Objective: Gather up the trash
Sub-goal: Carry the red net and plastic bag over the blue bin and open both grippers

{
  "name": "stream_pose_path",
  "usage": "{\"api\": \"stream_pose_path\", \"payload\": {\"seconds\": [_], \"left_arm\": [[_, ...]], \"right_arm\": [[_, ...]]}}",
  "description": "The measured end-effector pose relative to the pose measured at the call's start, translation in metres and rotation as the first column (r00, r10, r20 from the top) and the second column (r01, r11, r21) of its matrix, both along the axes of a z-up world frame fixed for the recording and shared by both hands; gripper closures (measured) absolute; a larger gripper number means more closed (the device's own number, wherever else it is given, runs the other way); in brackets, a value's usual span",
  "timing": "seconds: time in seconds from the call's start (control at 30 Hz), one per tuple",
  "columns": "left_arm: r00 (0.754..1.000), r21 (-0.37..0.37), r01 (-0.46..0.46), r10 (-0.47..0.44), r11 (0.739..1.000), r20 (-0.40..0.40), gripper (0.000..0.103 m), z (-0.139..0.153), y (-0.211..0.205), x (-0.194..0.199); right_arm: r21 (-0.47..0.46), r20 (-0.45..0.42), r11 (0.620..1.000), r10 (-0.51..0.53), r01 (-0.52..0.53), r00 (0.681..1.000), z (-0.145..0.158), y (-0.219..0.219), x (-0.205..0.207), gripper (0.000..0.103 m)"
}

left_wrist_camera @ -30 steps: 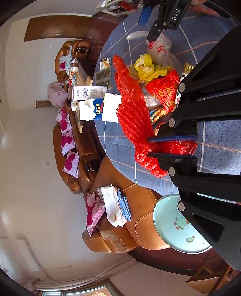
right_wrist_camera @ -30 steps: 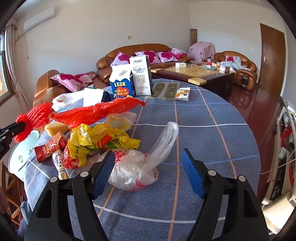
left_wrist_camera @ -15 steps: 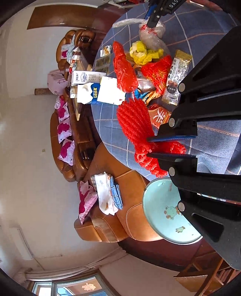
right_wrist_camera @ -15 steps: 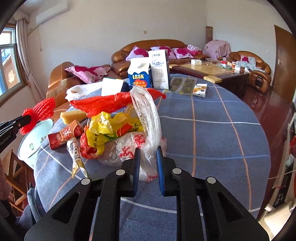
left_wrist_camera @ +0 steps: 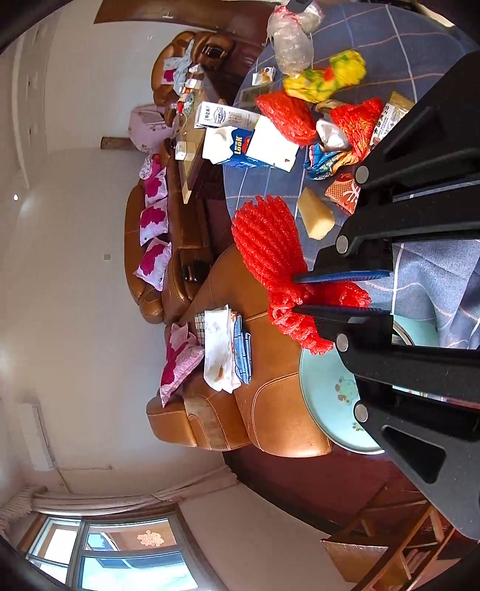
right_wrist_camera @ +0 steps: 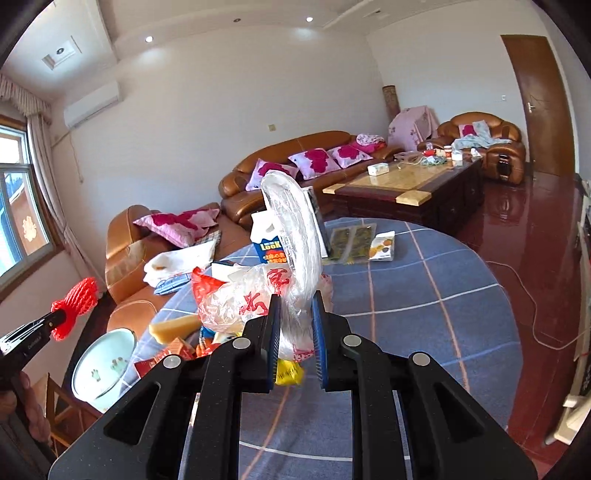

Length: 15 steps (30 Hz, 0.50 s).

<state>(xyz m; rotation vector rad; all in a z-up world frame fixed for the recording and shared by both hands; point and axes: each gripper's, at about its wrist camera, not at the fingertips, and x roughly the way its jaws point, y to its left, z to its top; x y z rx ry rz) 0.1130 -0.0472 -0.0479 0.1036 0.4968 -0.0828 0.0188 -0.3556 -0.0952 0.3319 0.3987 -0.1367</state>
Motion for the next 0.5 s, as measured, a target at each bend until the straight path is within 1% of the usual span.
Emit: {"api": "stream_pose_path", "payload": {"seconds": [0.17, 0.33, 0.5], "left_arm": [[0.999, -0.006, -0.040, 0.040, 0.999, 0.000, 0.092, 0.004, 0.013, 0.007], [0.996, -0.008, -0.089, 0.089, 0.996, -0.009, 0.092, 0.003, 0.028, 0.014], [0.991, 0.005, -0.134, 0.134, 0.991, -0.015, 0.092, -0.001, 0.041, 0.021]], "right_arm": [[-0.024, 0.011, 0.997, 0.073, -0.073, 0.997, 0.004, 0.024, 0.026, 0.086], [-0.013, 0.002, 0.991, 0.132, -0.132, 0.991, 0.000, 0.047, 0.064, 0.086], [-0.040, -0.001, 0.980, 0.196, -0.196, 0.981, -0.005, 0.076, 0.096, 0.086]]}}
